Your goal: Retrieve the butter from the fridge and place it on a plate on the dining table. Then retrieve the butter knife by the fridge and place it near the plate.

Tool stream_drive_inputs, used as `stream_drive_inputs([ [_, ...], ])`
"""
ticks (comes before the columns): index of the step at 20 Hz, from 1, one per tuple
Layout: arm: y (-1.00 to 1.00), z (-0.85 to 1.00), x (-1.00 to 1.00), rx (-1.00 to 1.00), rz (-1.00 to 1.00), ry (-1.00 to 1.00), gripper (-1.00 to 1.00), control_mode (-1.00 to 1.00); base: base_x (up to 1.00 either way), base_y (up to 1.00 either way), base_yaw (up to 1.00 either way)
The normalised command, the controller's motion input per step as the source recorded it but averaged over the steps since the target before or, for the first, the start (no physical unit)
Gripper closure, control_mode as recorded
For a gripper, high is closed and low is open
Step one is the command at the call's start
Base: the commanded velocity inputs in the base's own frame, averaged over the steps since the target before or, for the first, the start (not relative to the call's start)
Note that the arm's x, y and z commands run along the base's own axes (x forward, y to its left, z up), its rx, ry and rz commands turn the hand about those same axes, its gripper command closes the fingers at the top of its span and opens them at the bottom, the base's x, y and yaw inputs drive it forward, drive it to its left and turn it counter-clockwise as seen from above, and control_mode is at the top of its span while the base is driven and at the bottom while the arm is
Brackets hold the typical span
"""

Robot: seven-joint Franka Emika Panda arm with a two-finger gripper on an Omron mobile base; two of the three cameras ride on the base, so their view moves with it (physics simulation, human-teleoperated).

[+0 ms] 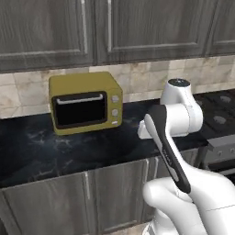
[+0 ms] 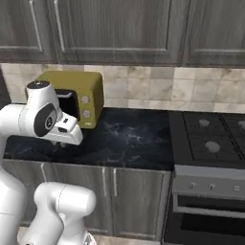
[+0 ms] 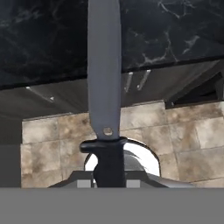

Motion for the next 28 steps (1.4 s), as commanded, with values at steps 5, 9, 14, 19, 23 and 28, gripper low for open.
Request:
stream_drive_inputs([
  [5,0.0,0.0,0.0,0.0,0.0,0.0,1.0,1.0,-0.02,-1.0,-0.63],
  [9,0.0,0.0,0.0,0.0,0.0,0.0,1.0,1.0,0.0,-0.98,-0.75],
  [14,0.0,0.0,0.0,0.0,0.0,0.0,1.0,1.0,0.0,-0.93,-0.78],
  [19,0.0,0.0,0.0,0.0,0.0,0.0,1.0,1.0,0.0,-0.91,-0.79],
  [23,0.0,0.0,0.0,0.0,0.0,0.0,1.0,1.0,0.01,-0.98,-0.76],
  [28,0.0,0.0,0.0,0.0,0.0,0.0,1.0,1.0,0.07,-0.97,-0.74],
])
